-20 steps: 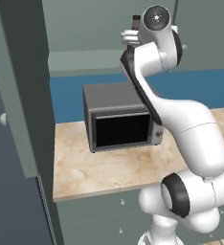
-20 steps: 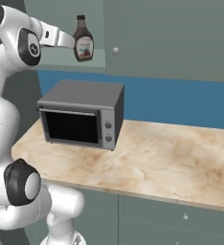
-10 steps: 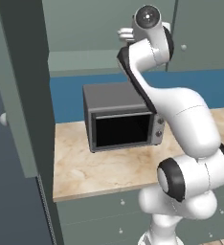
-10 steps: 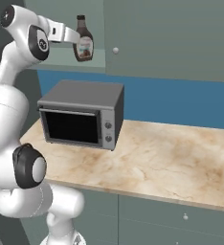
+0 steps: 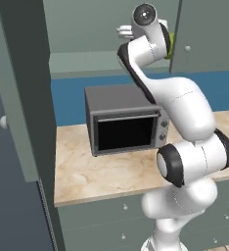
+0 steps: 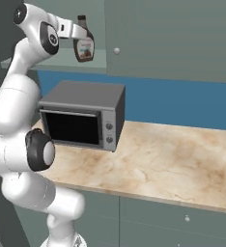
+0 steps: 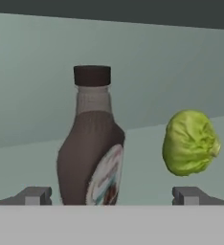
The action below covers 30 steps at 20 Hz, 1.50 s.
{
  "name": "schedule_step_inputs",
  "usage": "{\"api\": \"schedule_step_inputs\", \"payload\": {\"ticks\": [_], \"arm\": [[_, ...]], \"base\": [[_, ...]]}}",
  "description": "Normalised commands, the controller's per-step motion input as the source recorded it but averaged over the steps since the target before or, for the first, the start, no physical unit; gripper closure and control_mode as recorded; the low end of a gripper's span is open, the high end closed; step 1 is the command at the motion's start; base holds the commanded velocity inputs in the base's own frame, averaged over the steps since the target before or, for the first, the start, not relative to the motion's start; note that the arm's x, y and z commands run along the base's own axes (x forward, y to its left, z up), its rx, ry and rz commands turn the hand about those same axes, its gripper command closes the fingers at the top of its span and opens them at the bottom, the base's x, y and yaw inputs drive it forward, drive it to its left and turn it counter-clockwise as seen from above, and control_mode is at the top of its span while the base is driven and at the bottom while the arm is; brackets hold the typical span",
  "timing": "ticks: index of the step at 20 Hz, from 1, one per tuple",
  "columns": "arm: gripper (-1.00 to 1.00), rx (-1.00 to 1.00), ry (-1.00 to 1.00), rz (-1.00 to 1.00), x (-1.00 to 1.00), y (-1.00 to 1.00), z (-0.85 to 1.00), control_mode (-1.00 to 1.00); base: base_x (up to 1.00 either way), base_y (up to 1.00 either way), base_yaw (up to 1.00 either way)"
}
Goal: The dining table condiment station is running low on syrup bottle. Refill the condiment station by opening the cabinet and taking the syrup bottle from the cabinet and placing it on the dining table.
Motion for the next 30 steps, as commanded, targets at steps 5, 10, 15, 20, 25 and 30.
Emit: {"api": "schedule_step_inputs", "payload": {"ticks": [5, 10, 15, 20, 25, 30], "arm": [[-1.0, 0.0, 0.0, -0.04, 0.59, 0.0, 0.0, -1.0], [-1.0, 0.0, 0.0, -0.02, 0.46, 0.03, 0.1, -1.0], [-1.0, -0.01, 0.0, -0.02, 0.34, 0.07, 0.15, -1.0], [-1.0, 0.0, -0.02, -0.01, 0.28, 0.02, 0.01, -1.0], [1.0, 0.0, -0.04, -0.01, 0.23, 0.0, 0.0, -1.0], [1.0, 0.0, -0.04, -0.01, 0.1, -0.09, -0.08, -1.0]], "base": [[0.0, 0.0, 0.0], [0.0, 0.0, 0.0], [0.0, 0.0, 0.0], [0.0, 0.0, 0.0], [0.0, 0.0, 0.0], [0.0, 0.0, 0.0]]}}
